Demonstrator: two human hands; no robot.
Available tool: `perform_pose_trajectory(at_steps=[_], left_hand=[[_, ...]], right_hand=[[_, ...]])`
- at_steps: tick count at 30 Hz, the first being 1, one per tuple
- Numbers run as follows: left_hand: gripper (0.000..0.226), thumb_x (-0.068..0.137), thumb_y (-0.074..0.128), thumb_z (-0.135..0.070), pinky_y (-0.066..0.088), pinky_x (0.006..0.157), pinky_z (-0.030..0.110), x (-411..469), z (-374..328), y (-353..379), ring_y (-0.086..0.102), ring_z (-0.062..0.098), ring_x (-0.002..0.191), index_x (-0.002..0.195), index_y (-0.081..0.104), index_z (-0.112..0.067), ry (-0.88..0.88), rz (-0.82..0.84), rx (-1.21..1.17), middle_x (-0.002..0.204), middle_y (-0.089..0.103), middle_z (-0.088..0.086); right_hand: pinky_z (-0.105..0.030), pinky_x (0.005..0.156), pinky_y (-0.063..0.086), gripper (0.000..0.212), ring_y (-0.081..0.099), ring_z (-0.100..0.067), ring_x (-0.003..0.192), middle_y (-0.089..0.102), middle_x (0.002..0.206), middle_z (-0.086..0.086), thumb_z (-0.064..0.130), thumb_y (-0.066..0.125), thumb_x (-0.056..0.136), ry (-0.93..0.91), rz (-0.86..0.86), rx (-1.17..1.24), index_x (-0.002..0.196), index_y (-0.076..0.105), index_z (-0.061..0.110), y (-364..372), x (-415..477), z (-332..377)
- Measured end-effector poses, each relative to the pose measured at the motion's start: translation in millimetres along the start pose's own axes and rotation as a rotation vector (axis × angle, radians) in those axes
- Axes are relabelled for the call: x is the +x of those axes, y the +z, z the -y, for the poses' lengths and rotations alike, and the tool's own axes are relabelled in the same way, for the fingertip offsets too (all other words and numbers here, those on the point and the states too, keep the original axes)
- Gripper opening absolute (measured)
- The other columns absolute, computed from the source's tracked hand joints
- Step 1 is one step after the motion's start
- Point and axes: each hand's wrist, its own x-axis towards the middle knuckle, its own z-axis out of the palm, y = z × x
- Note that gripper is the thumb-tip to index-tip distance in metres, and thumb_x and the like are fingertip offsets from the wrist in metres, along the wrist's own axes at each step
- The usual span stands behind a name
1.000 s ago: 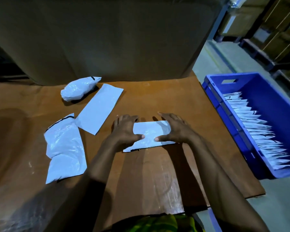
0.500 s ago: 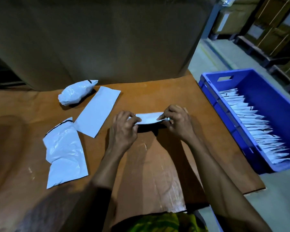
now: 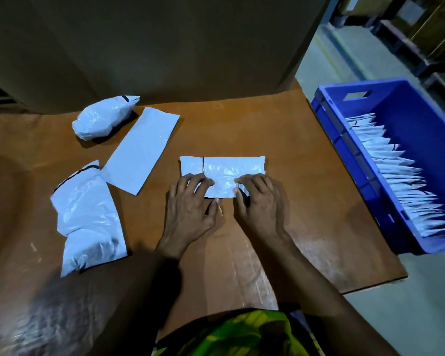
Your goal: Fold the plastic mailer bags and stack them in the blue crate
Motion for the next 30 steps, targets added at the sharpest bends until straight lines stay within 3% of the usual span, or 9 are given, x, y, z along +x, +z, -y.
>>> perform_pose_trajectory(at_steps=[6,8,12,15,17,20,22,27,30], left_hand=[[0.041,0.079,0.070,-0.024,0.034,0.095,0.043,2,3,-14,0.047,0.023,0.131,0.120,0.068,-0.032,-0.016,0.019,-0.008,0.134,0.059,-0.011],[0.048,0.076,0.068,-0.012,0.036,0.092,0.043,-2,2,-16,0.047,0.022,0.130,0.119,0.068,-0.033,-0.058,0.002,-0.063,0.135,0.057,-0.012],[0.061,0.070,0.058,0.010,0.049,0.095,0.046,0,6,-16,0.049,0.021,0.124,0.118,0.071,-0.023,-0.071,-0.087,-0.245,0.126,0.057,-0.006],[0.057,0.074,0.060,0.016,0.055,0.086,0.045,3,5,-23,0.048,0.019,0.120,0.116,0.072,-0.020,-0.090,-0.116,-0.257,0.120,0.056,-0.005],[0.048,0.079,0.065,0.014,0.054,0.085,0.035,6,3,-27,0.050,0.019,0.117,0.113,0.074,-0.019,-0.119,-0.138,-0.255,0.115,0.058,-0.004],[0.032,0.087,0.069,0.007,0.035,0.088,0.005,12,-6,-39,0.052,0.018,0.112,0.108,0.076,-0.016,-0.099,-0.167,-0.259,0.108,0.061,-0.001],[0.026,0.092,0.067,0.004,0.032,0.085,0.002,19,-17,-44,0.052,0.019,0.108,0.106,0.076,-0.015,-0.069,-0.182,-0.272,0.106,0.062,-0.001],[0.022,0.091,0.067,0.003,0.051,0.081,0.032,42,-54,-49,0.055,0.022,0.101,0.102,0.077,-0.013,-0.024,-0.219,-0.327,0.100,0.064,0.000],[0.022,0.090,0.068,0.003,0.056,0.077,0.044,66,-80,-46,0.057,0.021,0.100,0.101,0.076,-0.014,-0.005,-0.233,-0.374,0.099,0.063,-0.002]], right_hand=[[-0.037,0.107,0.034,0.043,0.051,-0.009,0.125,0.067,0.128,0.021,0.042,0.085,0.081,0.067,0.183,0.148,0.122,0.074,0.037,-22,10,-25],[-0.039,0.109,0.040,0.052,0.046,-0.010,0.129,0.060,0.140,0.019,0.032,0.089,0.078,0.030,0.204,0.226,0.128,0.072,0.036,-29,5,-26],[-0.012,0.098,0.044,0.053,0.042,-0.013,0.136,0.057,0.144,0.014,-0.005,0.075,0.081,0.044,0.166,0.372,0.121,0.076,0.030,-32,1,-17],[-0.022,0.101,0.046,0.055,0.045,-0.016,0.134,0.060,0.141,0.010,-0.011,0.069,0.083,0.000,0.128,0.321,0.121,0.077,0.027,-40,3,-22],[-0.029,0.103,0.046,0.047,0.049,-0.018,0.128,0.064,0.136,0.004,-0.010,0.071,0.085,-0.036,0.074,0.272,0.120,0.077,0.021,-45,7,-28],[-0.022,0.099,0.044,0.030,0.054,-0.016,0.117,0.070,0.123,0.001,-0.001,0.075,0.091,-0.066,-0.019,0.232,0.115,0.079,0.016,-59,13,-31],[-0.022,0.093,0.045,0.024,0.057,-0.019,0.109,0.072,0.115,0.000,0.001,0.075,0.092,-0.090,-0.052,0.207,0.111,0.080,0.015,-69,18,-37],[-0.025,0.079,0.051,0.028,0.060,-0.021,0.105,0.073,0.115,-0.001,-0.005,0.074,0.089,-0.070,-0.137,0.170,0.109,0.080,0.014,-101,33,-60],[-0.031,0.083,0.053,0.027,0.062,-0.022,0.107,0.073,0.114,-0.003,-0.006,0.074,0.087,-0.078,-0.167,0.139,0.108,0.079,0.010,-126,48,-80]])
